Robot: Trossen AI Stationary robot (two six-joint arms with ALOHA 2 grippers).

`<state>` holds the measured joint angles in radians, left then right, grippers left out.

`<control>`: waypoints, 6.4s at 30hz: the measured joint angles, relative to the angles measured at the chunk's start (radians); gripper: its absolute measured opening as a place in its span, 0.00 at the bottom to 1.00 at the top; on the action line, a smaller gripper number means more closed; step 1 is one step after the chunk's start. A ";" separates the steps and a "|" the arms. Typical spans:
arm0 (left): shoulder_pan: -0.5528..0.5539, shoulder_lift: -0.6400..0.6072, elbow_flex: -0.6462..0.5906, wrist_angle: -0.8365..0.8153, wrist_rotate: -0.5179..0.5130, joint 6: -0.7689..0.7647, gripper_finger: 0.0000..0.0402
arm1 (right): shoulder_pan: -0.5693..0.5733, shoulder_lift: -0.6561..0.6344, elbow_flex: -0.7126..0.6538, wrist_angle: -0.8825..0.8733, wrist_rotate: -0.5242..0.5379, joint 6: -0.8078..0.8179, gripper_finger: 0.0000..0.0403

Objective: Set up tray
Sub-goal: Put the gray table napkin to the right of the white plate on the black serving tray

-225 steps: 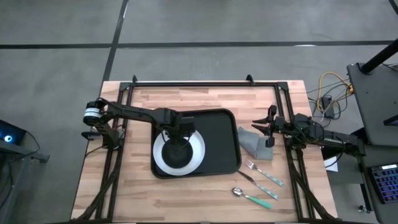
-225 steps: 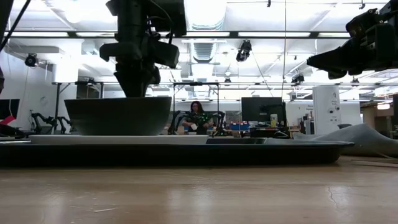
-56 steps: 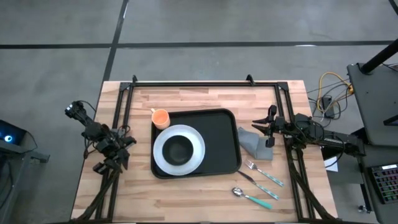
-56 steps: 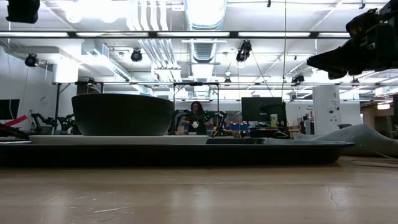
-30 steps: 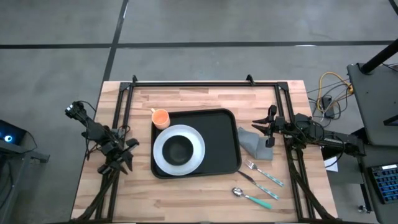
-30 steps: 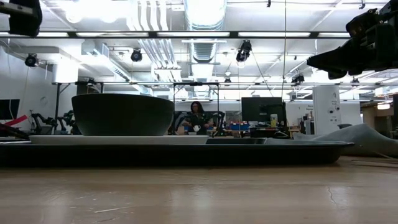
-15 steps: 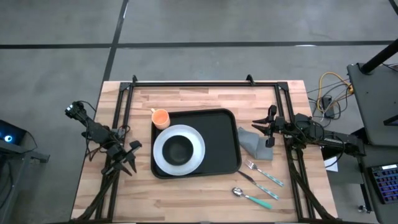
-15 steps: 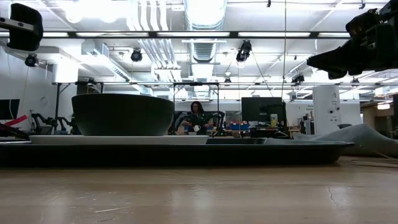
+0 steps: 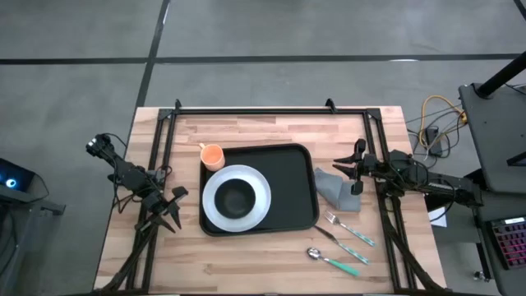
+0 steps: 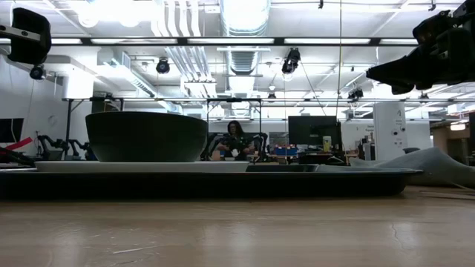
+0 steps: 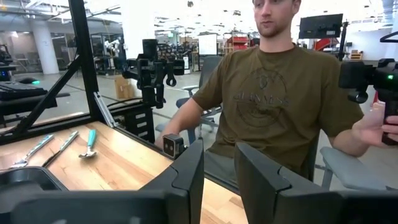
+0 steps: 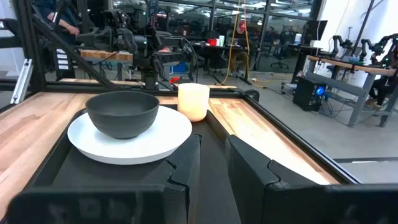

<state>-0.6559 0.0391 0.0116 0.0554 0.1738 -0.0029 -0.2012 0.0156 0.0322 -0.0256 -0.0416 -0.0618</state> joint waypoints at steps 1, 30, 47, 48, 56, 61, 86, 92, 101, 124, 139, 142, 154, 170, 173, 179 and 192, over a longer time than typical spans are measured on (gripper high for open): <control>0.000 0.000 0.000 0.000 0.000 0.000 0.18 | 0.000 0.000 0.000 0.000 0.000 0.001 0.17; 0.000 0.002 -0.001 0.000 0.000 0.000 0.18 | 0.000 0.000 0.000 0.003 0.000 0.003 0.17; 0.000 0.002 -0.001 0.000 0.000 0.000 0.18 | 0.000 0.000 0.000 0.015 -0.001 0.108 0.17; 0.000 0.002 -0.001 0.000 0.000 0.000 0.18 | 0.000 0.000 0.000 0.015 -0.001 0.100 0.17; 0.000 0.002 -0.001 0.000 0.000 0.000 0.18 | 0.000 0.000 0.000 0.016 -0.002 0.142 0.17; 0.000 0.002 -0.001 0.000 0.000 0.000 0.18 | 0.000 0.000 0.000 0.034 -0.002 0.240 0.17; 0.000 0.002 -0.001 0.000 0.000 0.000 0.18 | 0.175 0.007 0.000 0.446 -0.023 0.558 0.17; 0.000 0.002 -0.001 0.000 0.000 0.000 0.18 | 0.244 0.072 0.000 0.450 0.044 0.597 0.17; 0.000 0.002 -0.001 0.000 0.000 0.000 0.18 | 0.359 0.330 0.162 0.184 0.294 0.710 0.17; 0.000 0.002 -0.001 -0.001 0.000 0.000 0.18 | 0.810 0.745 0.489 -0.664 0.545 2.008 0.17; 0.000 0.002 -0.001 -0.003 0.000 0.000 0.18 | 0.883 1.062 1.012 -0.823 0.628 1.858 0.17; 0.000 0.002 -0.001 -0.007 0.000 0.000 0.18 | 0.886 1.123 1.189 -1.055 0.649 1.886 0.17; 0.000 0.002 -0.001 -0.011 -0.001 0.000 0.18 | 0.858 1.203 1.366 -1.517 0.427 2.145 0.17; 0.000 0.002 0.000 -0.014 -0.001 0.000 0.18 | 0.854 1.028 0.920 -1.187 0.398 2.179 0.17; 0.000 0.002 0.000 -0.014 -0.001 0.000 0.18 | 0.849 1.019 0.868 -1.184 0.413 2.172 0.17; 0.000 0.002 -0.001 -0.014 -0.001 0.000 0.18 | 0.847 1.029 0.784 -1.148 0.430 2.195 0.17; 0.000 0.002 0.000 -0.015 0.000 0.000 0.18 | 0.745 1.034 0.733 -1.079 0.465 1.943 0.18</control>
<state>-0.6559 0.0406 0.0113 0.0407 0.1734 -0.0025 0.5437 1.0500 0.7647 -1.1041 0.4234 1.8813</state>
